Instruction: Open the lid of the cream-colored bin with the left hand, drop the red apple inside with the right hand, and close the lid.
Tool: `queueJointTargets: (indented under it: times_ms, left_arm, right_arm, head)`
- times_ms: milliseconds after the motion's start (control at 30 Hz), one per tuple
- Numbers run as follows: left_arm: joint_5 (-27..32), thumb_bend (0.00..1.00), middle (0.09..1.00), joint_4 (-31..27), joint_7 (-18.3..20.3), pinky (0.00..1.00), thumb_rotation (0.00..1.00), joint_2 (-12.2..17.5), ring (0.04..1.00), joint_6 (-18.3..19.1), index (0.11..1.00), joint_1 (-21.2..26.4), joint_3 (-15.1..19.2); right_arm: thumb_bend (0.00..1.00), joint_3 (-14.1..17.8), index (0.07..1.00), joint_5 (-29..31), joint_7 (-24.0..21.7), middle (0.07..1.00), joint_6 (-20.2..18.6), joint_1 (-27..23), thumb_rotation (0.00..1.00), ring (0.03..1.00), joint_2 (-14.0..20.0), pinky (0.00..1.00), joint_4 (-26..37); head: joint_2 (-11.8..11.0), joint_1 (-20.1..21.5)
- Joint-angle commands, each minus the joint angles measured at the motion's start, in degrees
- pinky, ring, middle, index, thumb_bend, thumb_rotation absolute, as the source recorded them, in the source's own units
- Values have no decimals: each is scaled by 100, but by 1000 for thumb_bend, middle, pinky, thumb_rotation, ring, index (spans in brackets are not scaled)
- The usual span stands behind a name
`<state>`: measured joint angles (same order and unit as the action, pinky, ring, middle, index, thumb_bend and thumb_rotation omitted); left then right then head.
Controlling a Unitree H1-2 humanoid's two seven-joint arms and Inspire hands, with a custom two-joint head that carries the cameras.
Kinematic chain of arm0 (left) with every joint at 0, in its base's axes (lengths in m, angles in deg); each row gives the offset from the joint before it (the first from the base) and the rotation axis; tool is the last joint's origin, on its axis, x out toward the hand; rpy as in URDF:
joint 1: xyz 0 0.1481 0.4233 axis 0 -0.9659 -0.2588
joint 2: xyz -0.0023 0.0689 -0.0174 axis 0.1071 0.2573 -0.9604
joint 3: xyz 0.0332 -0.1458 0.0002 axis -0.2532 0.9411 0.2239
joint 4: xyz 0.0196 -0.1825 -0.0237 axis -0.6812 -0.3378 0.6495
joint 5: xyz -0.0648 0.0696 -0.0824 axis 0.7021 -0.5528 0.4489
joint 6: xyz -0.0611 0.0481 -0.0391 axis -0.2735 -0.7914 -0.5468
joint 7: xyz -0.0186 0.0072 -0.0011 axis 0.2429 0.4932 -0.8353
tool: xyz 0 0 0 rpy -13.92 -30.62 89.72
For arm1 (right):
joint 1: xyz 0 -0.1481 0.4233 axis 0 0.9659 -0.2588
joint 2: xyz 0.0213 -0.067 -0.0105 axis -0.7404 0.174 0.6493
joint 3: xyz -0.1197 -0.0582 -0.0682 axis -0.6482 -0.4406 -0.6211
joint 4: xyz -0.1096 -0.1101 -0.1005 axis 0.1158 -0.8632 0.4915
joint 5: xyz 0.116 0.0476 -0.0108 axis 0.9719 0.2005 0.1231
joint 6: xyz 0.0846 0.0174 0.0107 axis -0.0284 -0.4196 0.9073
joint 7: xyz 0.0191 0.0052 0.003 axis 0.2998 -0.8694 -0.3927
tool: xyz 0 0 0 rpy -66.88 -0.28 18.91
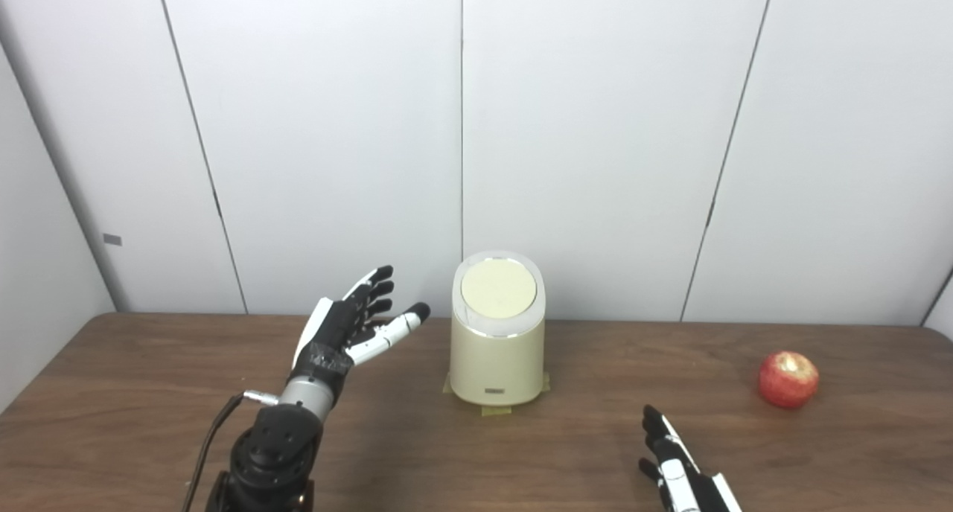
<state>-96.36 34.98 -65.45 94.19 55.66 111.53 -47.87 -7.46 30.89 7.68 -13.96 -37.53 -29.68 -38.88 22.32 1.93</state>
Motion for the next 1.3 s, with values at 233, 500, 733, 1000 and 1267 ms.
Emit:
queueJointTargets:
  times_ms: [233, 500, 733, 1000, 1267]
  left_arm:
    - [-108, 773, 936, 557, 16, 913, 329, -289, 930, -27, 966, 984, 243]
    - [-561, 841, 990, 1177, 228, 968, 297, -471, 976, -26, 1000, 1560, 599]
    - [-1206, 849, 994, 1598, 668, 988, 236, -673, 986, -25, 1000, 2033, 996]
    - [-1826, 866, 1000, 2063, 974, 1000, 80, -1056, 1000, -24, 1000, 2492, 1613]
    - [-2533, 873, 1000, 2325, 1216, 1000, 76, -1095, 1000, -25, 1000, 2695, 1366]
  right_arm:
    - [495, -72, 897, -201, 82, 966, 186, -118, 1000, 985, -33, 982, 268]
    - [496, -196, 883, -463, 138, 960, 77, -119, 1000, 981, -60, 975, 340]
    - [484, -248, 865, -564, 192, 953, -156, -139, 1000, 975, -133, 971, 424]
    - [489, -279, 865, -623, 247, 948, -196, -140, 1000, 974, -208, 977, 436]
    - [495, -281, 857, -619, 313, 944, -174, -181, 1000, 969, -281, 966, 398]
  head:
    - [86, -4]
    - [116, 34]
    - [162, 26]
    - [209, 47]
    - [245, 88]
